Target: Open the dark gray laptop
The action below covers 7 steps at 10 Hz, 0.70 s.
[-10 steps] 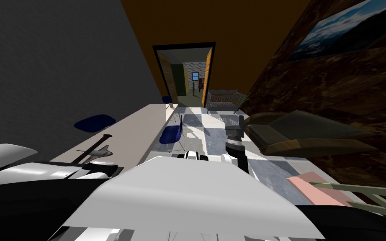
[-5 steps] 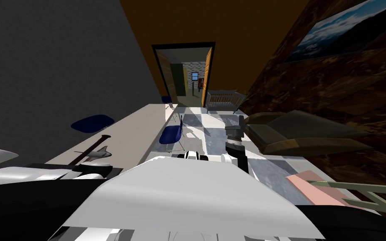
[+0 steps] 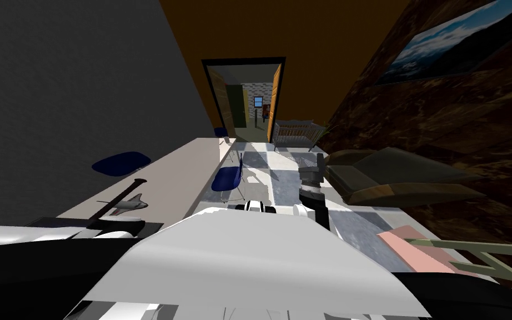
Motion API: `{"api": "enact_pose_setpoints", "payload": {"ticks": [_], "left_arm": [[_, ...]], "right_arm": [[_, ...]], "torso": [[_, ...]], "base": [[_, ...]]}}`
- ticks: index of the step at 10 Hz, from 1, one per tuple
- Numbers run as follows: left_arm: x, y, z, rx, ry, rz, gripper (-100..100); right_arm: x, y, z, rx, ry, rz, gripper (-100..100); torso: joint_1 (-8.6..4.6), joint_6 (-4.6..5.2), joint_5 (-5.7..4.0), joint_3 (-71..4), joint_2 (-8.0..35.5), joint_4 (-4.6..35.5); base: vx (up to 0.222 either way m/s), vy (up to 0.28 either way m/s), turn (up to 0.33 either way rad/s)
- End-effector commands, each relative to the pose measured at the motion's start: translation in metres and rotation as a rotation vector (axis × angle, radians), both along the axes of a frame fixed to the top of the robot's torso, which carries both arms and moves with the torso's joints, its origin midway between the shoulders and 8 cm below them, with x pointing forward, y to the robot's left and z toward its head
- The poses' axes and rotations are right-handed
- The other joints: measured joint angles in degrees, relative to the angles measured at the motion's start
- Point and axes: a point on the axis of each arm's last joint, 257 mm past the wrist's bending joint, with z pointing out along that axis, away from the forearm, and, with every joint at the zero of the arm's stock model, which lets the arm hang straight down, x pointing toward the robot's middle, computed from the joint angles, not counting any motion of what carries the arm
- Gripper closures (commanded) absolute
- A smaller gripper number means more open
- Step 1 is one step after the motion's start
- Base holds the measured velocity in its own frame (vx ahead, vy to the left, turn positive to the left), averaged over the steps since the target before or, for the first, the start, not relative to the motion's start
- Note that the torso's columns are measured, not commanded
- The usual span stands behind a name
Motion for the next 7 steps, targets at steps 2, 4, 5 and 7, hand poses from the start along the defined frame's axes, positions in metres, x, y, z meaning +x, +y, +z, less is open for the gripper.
{"api": "enact_pose_setpoints", "payload": {"ticks": [2,4,5,7], "left_arm": [[-0.028,-0.01,-0.013,-0.082,0.014,0.05,-100],[-0.039,-0.014,-0.011,-0.11,0.018,0.075,-100],[-0.05,-0.017,-0.007,-0.13,0.022,0.098,-100],[-0.061,-0.023,-0.005,-0.162,0.023,0.123,-100]], "right_arm": [[0.0,0.0,0.0,0.0,0.0,0.0,0],[0.0,0.0,0.0,0.0,0.0,0.0,0],[0.0,0.0,0.0,0.0,0.0,0.0,0],[0.0,0.0,0.0,0.0,0.0,0.0,0]], "torso": [[-0.02,-0.05,-0.08,0.0,0.1,0.0],[-0.11,0.02,-0.17,0.0,0.1,0.0],[-0.13,0.03,-0.13,0.0,0.0,0.0],[-0.33,0.12,-0.28,-0.1,0.0,0.0]], "base": [[0.006,0.017,-0.029],[0.005,0.014,-0.016],[-0.008,0.014,-0.011],[-0.005,0.021,-0.029]]}}
